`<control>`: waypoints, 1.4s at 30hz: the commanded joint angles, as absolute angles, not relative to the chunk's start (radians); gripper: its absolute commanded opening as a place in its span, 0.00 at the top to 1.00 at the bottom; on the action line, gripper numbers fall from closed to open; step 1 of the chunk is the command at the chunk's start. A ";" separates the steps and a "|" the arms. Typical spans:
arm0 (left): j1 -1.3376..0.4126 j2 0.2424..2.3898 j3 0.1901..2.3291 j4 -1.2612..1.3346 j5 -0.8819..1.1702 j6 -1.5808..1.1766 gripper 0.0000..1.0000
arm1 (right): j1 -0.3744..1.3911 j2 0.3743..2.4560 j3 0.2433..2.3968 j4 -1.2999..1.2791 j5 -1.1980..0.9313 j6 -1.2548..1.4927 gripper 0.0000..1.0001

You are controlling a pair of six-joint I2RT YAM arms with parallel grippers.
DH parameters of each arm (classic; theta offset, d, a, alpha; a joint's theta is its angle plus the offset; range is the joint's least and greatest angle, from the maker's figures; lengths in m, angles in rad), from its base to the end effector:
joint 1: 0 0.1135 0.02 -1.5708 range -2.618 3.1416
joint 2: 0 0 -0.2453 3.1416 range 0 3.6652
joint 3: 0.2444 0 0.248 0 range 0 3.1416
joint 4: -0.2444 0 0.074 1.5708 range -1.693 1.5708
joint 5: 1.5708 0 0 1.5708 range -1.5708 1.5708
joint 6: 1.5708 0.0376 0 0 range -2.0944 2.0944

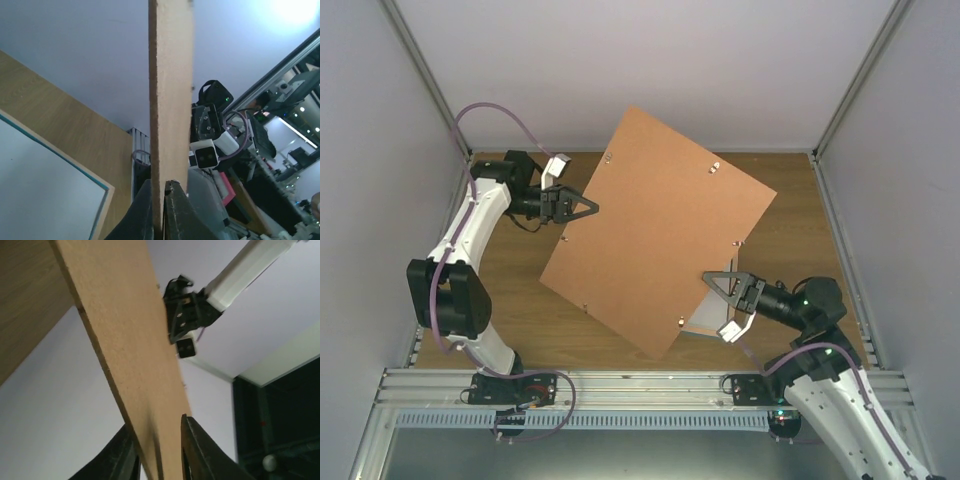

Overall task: Put the photo into the frame
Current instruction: Turn over the photo frame item at the center of the board, then place the photo frame item in the photo frame.

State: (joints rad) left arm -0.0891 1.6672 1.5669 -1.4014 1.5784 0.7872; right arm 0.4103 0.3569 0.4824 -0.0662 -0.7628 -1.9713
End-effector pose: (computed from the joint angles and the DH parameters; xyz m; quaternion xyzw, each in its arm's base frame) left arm 0.2896 -0.0636 0.3197 0.3209 0.6271 -0.6583 0.2655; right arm 0.1019 0.0726 0.2949 -0.6916 -0.0154 -0.2939 0.6596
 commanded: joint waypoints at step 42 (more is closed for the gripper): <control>0.013 1.342 0.675 0.844 1.246 -1.284 1.00 | 0.362 0.665 0.732 -0.149 -0.089 -0.562 0.00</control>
